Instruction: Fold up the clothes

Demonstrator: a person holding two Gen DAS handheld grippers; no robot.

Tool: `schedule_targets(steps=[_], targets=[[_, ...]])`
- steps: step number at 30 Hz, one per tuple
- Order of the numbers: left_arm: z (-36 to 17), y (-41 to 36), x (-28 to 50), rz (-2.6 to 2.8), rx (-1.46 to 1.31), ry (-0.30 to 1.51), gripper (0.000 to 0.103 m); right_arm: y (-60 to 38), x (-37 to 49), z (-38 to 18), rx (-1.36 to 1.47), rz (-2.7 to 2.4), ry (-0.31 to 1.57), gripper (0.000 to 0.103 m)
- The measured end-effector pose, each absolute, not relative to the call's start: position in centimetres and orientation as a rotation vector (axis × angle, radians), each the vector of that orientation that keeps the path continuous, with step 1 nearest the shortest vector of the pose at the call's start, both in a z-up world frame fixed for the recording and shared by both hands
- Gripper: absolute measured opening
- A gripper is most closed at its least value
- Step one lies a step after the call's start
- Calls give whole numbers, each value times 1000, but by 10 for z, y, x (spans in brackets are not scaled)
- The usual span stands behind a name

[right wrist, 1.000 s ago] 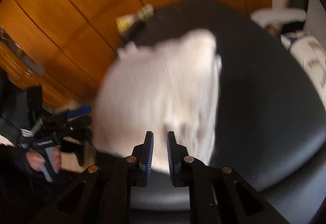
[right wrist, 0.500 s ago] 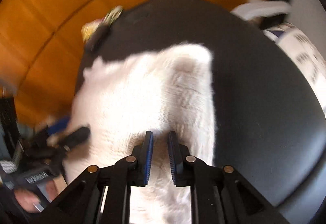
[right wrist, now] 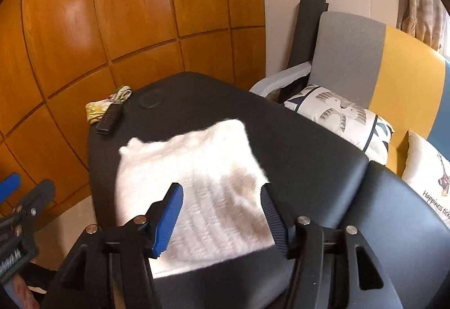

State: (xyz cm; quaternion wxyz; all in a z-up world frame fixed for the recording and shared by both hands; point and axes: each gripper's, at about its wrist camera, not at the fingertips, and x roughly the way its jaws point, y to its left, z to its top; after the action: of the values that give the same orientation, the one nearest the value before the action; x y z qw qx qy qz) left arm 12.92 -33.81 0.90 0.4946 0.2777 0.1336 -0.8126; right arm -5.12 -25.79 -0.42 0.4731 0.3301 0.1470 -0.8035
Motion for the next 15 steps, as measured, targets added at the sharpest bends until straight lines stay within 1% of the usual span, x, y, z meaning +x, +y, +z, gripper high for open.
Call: schedule_targets(steps=[5, 8, 15], targets=[[28, -324, 147, -1942, 618, 333, 93, -254, -36, -3, 781, -1978, 411, 58], [35, -322, 144, -1942, 657, 293, 93, -253, -32, -2, 787, -1990, 405, 58], [35, -322, 142, -1963, 673, 308, 93, -253, -20, -2, 767, -1984, 439, 58]])
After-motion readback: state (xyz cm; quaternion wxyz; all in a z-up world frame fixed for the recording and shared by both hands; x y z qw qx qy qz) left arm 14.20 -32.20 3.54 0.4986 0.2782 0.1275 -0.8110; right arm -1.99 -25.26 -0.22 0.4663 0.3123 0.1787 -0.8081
